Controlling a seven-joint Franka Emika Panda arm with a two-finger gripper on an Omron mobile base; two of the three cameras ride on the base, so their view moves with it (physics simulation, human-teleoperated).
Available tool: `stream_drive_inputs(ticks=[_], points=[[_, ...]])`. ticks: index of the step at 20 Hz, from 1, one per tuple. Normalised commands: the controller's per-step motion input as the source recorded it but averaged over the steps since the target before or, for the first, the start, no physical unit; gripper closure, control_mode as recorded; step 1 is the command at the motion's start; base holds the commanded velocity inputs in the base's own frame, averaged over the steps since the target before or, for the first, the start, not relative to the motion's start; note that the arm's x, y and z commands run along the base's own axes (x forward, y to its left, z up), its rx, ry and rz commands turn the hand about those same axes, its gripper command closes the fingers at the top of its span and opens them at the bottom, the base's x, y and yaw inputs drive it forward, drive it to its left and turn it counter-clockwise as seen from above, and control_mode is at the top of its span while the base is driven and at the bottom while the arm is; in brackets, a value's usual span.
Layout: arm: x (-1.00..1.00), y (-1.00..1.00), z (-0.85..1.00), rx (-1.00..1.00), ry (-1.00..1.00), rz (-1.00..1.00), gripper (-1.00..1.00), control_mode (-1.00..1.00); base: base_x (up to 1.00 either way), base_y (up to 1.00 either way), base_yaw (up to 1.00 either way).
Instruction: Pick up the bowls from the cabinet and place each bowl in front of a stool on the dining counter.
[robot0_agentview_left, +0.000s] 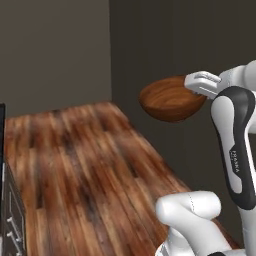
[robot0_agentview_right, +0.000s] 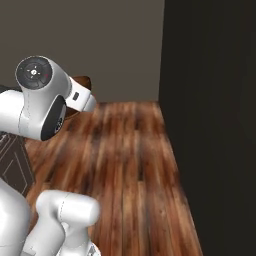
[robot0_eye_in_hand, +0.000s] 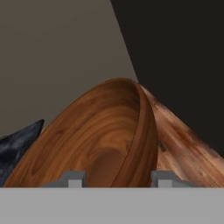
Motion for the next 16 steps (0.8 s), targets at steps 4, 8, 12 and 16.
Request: stream_drive_inputs(ticks=[4, 8, 12, 16], points=[[0.00, 0.00, 0.00, 0.00, 0.00, 0.00, 1.00, 1.00, 1.00, 0.10, 0.13], [0.00, 0.00, 0.00, 0.00, 0.00, 0.00, 1.00, 1.00, 1.00, 0.02, 0.29], [0.00, 0.00, 0.00, 0.00, 0.00, 0.00, 1.00, 1.00, 1.00, 0.00, 0.38], [0.00, 0.00, 0.00, 0.00, 0.00, 0.00, 1.00, 1.00, 1.00, 0.00, 0.43]])
